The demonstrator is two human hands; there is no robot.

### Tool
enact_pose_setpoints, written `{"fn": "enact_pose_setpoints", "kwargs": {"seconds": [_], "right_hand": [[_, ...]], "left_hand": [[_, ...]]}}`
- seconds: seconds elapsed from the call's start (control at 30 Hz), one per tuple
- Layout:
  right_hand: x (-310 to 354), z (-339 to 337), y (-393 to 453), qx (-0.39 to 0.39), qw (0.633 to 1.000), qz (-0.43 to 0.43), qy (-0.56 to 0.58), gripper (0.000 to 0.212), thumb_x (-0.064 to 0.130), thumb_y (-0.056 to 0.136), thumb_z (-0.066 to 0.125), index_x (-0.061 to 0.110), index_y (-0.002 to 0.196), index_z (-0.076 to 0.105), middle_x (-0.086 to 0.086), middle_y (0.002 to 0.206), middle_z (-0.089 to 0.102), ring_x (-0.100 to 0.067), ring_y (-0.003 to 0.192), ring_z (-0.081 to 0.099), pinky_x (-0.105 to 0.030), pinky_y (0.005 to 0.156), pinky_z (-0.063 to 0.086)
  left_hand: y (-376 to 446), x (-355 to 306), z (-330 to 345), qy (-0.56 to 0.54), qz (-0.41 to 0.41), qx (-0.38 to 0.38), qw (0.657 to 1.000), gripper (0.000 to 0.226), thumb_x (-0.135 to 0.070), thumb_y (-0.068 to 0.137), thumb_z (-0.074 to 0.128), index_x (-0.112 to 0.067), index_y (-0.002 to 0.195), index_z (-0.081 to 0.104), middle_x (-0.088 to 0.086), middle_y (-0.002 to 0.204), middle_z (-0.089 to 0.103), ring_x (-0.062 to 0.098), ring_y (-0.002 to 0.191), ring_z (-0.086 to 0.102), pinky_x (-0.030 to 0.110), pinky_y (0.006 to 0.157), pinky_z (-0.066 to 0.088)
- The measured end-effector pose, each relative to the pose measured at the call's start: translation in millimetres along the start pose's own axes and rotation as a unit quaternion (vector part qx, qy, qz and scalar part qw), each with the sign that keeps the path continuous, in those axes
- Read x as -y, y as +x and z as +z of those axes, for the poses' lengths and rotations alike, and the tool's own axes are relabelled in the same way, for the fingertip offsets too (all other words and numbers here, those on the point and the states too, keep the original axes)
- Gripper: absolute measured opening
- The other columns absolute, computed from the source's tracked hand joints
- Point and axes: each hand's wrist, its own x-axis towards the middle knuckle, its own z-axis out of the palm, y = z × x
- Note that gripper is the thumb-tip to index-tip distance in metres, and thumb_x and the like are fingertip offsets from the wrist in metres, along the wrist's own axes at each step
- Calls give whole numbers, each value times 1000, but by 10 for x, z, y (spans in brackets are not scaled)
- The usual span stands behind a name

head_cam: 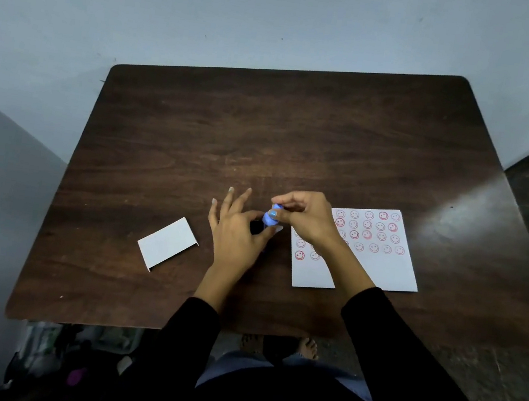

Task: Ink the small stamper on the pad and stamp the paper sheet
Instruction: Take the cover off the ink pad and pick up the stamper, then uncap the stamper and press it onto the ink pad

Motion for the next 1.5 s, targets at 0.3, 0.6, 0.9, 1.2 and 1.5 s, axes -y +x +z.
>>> {"fn": "enact_pose_setpoints", "kwargs": {"seconds": [0.3, 0.6, 0.9, 1.2, 1.5], "right_hand": [[-31, -84, 42, 100, 994, -39, 14, 30, -7, 80, 63, 7, 106, 68, -15, 107, 70, -17, 101, 64, -31, 94, 50], [-24, -215, 11, 141, 980, -37, 134, 39, -13, 85, 52, 6, 119, 57, -15, 105, 64, -10, 91, 64, -16, 84, 52], [20, -284, -19, 65, 847, 72, 523, 20, 5, 93, 47, 11, 103, 63, -8, 93, 71, -17, 87, 71, -31, 76, 60], [10, -246, -73, 60, 772, 113, 623, 18, 11, 92, 50, 8, 103, 63, -12, 89, 75, -22, 88, 72, -30, 70, 61], [-34, -189, -31, 68, 778, 146, 607, 20, 2, 93, 47, -5, 106, 60, -22, 103, 68, -32, 100, 66, -31, 78, 60]], "left_hand": [[19, 34, 32, -37, 11, -4, 999, 35, -46, 75, 69, -22, 101, 71, 6, 147, 40, 22, 144, 14, 38, 114, -9], [-13, 51, 64, -63, 2, 20, 998, 37, -48, 74, 69, -25, 104, 70, 7, 151, 33, 24, 146, 7, 42, 114, -11], [-389, 136, 280, 83, 96, -17, 992, 42, -54, 81, 57, -30, 114, 64, 17, 155, 17, 34, 144, 0, 47, 116, -2], [-566, 208, 397, 200, 48, 0, 979, 50, -61, 83, 46, -37, 127, 51, 19, 155, 17, 36, 142, 1, 64, 106, -2], [-444, 423, 40, 27, 4, -4, 1000, 104, -71, 66, 61, -17, 145, 20, 5, 157, 15, 17, 146, 1, 47, 116, 0]]}}
